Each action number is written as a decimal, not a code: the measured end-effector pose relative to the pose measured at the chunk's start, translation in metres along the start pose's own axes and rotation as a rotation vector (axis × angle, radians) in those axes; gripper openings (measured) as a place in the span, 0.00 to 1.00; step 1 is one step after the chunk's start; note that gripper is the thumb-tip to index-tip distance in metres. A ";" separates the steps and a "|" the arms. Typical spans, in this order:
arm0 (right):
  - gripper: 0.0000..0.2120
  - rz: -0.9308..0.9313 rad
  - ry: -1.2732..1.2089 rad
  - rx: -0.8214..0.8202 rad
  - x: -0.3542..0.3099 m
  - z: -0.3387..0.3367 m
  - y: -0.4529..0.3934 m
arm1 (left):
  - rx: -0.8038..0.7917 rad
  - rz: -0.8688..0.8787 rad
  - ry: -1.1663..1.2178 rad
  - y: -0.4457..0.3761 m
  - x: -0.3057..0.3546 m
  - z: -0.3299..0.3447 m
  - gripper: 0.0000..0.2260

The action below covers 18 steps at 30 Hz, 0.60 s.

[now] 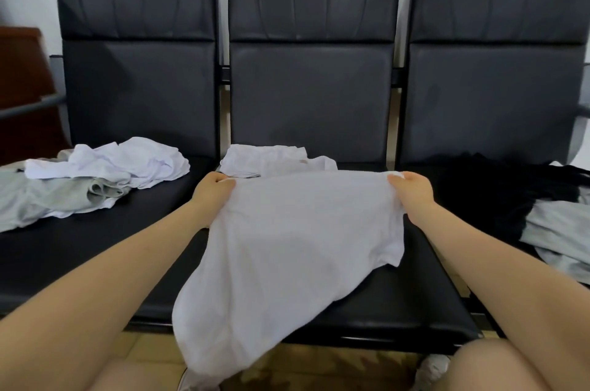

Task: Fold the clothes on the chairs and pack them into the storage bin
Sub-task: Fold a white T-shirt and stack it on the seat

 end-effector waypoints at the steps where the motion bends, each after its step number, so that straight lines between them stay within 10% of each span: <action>1: 0.10 -0.005 0.054 -0.006 0.003 0.000 -0.001 | -0.003 0.068 -0.081 -0.003 -0.005 -0.004 0.03; 12: 0.17 -0.205 0.745 -0.292 0.007 -0.017 0.024 | 0.160 0.433 -0.458 0.026 -0.012 -0.004 0.15; 18: 0.22 -0.222 0.977 -0.419 0.012 -0.050 0.050 | -0.150 0.642 -0.382 0.097 0.009 0.026 0.04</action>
Point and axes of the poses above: each hand's wrist, its own y-axis away from the middle knuckle, its own z-axis out of the palm, x = y × z, the point moved 1 cm from there along -y, towards the middle knuckle, and after that the axes turned 10 degrees about x, right-handed, at the moved point
